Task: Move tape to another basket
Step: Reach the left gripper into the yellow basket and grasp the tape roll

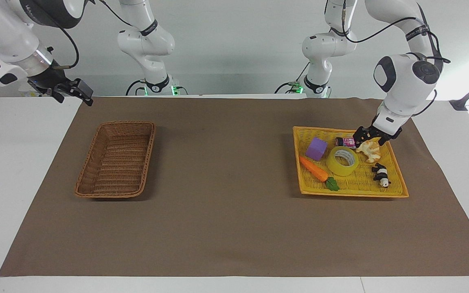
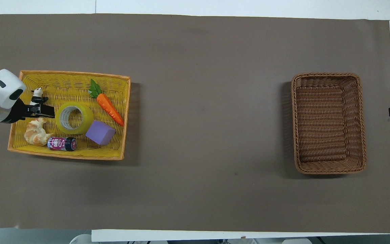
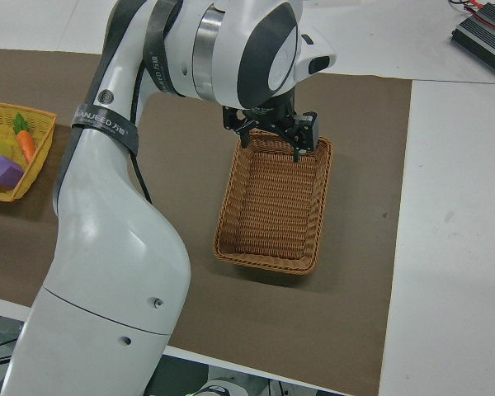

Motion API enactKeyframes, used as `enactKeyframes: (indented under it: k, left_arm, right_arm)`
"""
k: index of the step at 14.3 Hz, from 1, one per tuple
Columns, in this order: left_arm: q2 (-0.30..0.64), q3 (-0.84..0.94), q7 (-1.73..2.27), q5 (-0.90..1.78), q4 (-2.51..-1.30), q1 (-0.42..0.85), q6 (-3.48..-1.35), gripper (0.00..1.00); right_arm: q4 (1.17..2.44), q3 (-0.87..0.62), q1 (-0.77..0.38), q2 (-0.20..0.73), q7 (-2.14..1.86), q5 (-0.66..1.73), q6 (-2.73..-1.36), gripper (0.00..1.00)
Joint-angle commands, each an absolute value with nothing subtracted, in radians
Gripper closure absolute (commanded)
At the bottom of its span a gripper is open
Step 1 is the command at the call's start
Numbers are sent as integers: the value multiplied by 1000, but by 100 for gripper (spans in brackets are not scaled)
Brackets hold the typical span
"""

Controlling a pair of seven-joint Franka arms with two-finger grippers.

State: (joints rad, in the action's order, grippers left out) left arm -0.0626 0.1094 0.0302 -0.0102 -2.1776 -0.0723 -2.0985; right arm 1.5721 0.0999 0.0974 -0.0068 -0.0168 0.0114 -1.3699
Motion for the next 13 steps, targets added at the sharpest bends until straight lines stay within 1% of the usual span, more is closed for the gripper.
enactKeyframes:
  k: [1, 3, 5, 7, 9, 13]
  left_arm:
    - [-51, 114, 84, 2, -2200, -74, -2125, 5]
    - [-40, 115, 106, 2, -2226, -75, -2176, 5]
    - [-5, 115, 117, 2, -2232, -75, -2224, 8]
    - [18, 115, 117, 2, -2233, -75, -2256, 15]
    - [40, 115, 118, 2, -2233, -75, -2290, 15]
    - [52, 115, 124, 2, -2266, -71, -2298, 29]
  right_arm:
    - [1594, 95, 101, -29, -35, 5, -1367, 0]
    - [1594, 95, 101, -28, -35, 6, -1367, 0]
    - [1595, 95, 101, -28, -35, 6, -1367, 0]
    - [1594, 95, 101, -28, -35, 5, -1367, 0]
    - [1595, 95, 101, -29, -35, 6, -1367, 0]
    - [1594, 95, 101, -29, -35, 6, -1367, 0]
